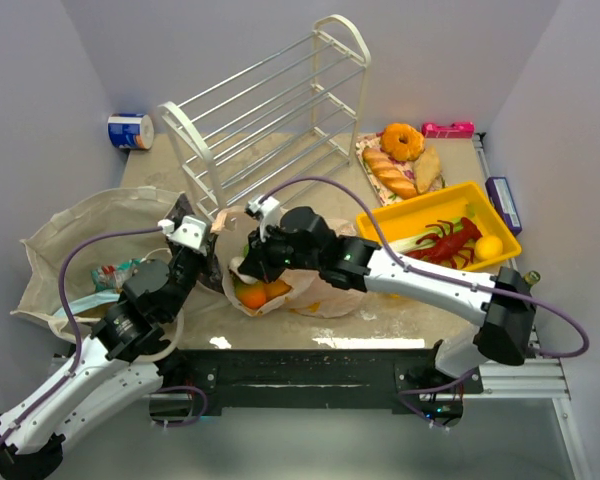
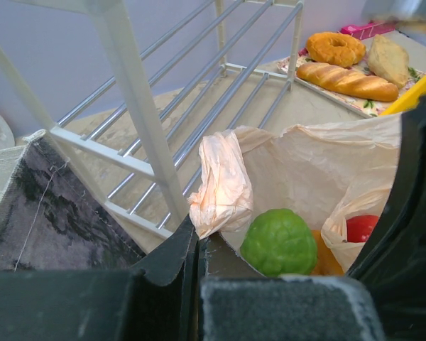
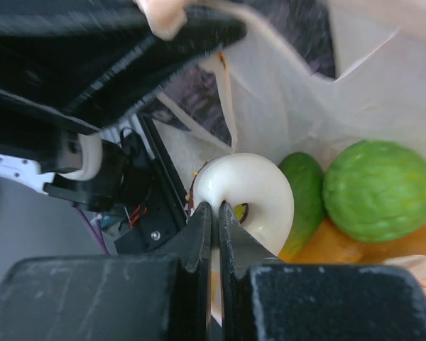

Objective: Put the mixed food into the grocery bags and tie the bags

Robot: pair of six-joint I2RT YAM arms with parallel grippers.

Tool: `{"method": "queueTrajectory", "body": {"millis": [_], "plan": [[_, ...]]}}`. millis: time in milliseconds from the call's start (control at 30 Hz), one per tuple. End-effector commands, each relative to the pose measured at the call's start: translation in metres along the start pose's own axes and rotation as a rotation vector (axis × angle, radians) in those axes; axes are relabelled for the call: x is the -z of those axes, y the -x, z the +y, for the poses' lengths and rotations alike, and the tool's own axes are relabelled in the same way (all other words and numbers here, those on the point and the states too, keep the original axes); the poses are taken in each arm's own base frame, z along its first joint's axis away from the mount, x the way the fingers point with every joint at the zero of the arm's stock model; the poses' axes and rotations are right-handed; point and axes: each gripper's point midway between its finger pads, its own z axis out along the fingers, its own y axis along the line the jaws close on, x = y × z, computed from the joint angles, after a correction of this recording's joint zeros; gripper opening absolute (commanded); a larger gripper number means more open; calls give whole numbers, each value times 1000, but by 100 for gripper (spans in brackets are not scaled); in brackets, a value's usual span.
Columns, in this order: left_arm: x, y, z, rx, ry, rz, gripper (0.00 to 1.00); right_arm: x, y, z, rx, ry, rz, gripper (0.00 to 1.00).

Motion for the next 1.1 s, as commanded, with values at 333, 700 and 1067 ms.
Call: {"method": "queueTrajectory", "body": {"millis": [333,700,1067], "plan": [[0,10,0,23,1,-42,0,-8,10,-19,31,-260,-61,43],[1,11,2,24,4,-46,0,26,17,-54,144,-473,-7,87],[3,13,2,30,2,-53,0,36,-12,-86,322,-483,288,88]]}}
